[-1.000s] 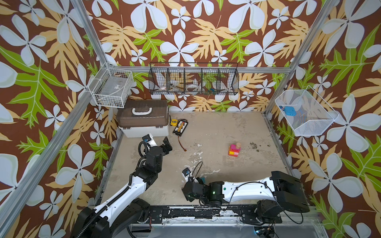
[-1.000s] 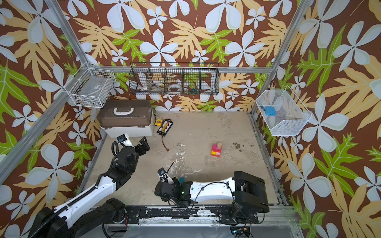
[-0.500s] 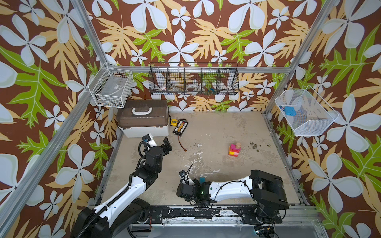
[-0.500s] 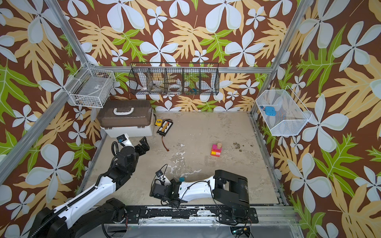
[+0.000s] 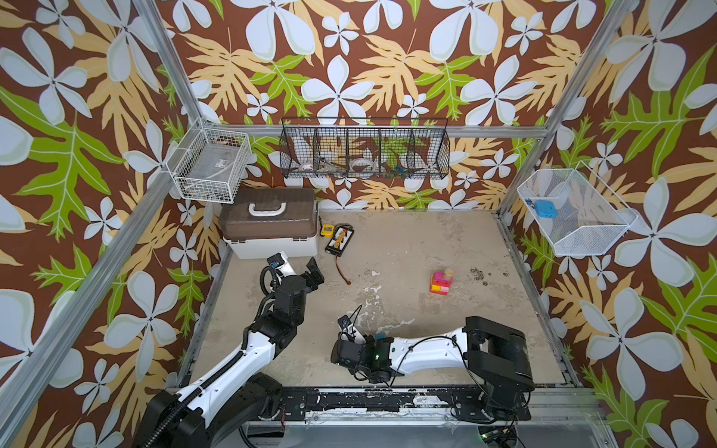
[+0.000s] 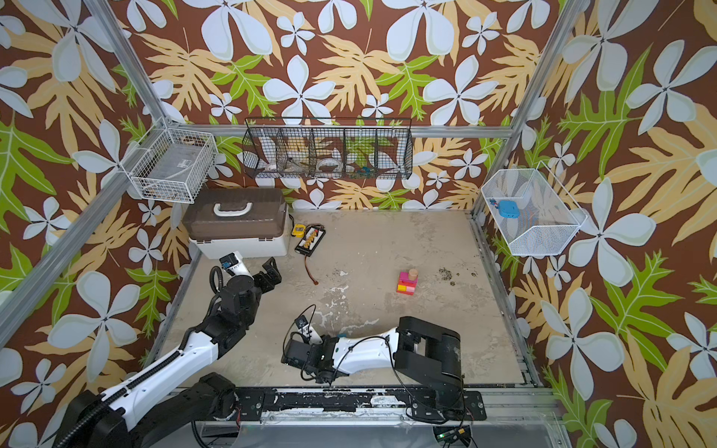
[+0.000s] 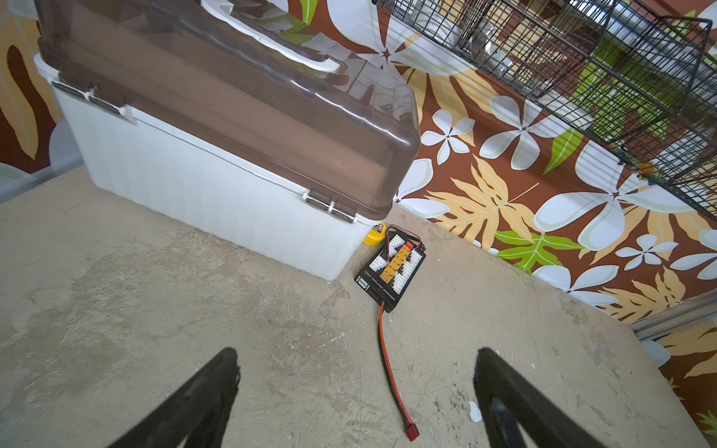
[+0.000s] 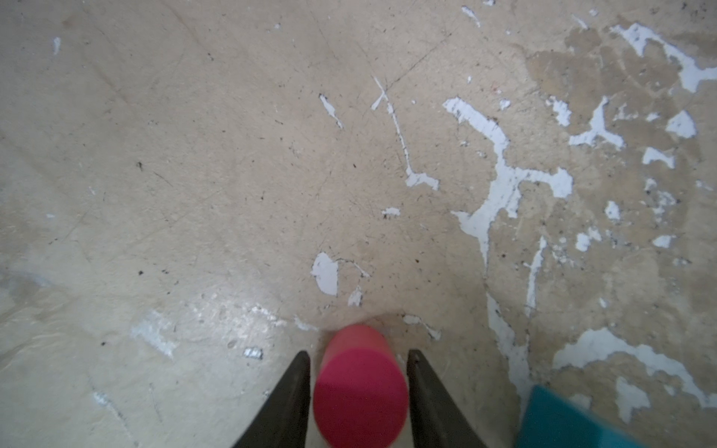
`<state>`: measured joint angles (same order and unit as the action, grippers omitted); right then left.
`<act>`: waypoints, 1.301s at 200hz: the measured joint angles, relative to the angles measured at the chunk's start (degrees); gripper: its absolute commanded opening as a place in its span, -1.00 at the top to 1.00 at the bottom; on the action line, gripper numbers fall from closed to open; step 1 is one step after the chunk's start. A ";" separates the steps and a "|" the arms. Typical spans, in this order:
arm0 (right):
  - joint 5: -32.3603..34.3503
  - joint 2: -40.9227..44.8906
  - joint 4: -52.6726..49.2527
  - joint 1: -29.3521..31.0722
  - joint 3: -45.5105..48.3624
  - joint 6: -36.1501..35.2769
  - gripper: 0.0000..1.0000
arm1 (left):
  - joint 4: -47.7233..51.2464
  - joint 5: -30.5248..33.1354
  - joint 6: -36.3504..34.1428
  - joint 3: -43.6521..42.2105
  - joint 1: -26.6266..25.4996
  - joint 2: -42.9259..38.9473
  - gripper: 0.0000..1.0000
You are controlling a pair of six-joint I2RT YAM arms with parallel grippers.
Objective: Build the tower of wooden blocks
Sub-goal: 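Lower and close the right gripper on the pink cylinder, then carry the pink cylinder with the right gripper to the stack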
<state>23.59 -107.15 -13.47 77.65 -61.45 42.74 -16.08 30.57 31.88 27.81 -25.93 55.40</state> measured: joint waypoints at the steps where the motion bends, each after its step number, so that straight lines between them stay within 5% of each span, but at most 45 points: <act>1: -0.02 -0.02 0.00 0.00 -0.02 0.00 0.18 | 0.00 0.00 0.00 0.00 0.00 0.00 -0.92; 67: 0.09 -0.55 -1.11 -0.02 -1.57 -0.20 0.45 | 0.00 -0.02 0.00 0.00 0.00 0.00 -0.91; 115: 0.37 7.89 -4.72 -4.87 0.55 -0.83 0.55 | 0.92 -0.17 0.00 0.50 0.00 0.00 -0.92; 191: -2.93 25.86 -7.74 -28.15 8.17 -4.35 0.57 | 1.36 -0.68 0.26 0.55 0.00 -0.76 -0.92; 260: -7.17 25.68 -9.27 -44.06 4.90 -9.55 0.60 | 1.36 -1.05 0.83 0.55 0.00 -0.26 -0.92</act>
<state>16.43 -81.47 -22.74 33.58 -56.55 33.19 -14.72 29.52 32.71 28.36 -25.93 55.13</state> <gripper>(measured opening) 0.282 0.962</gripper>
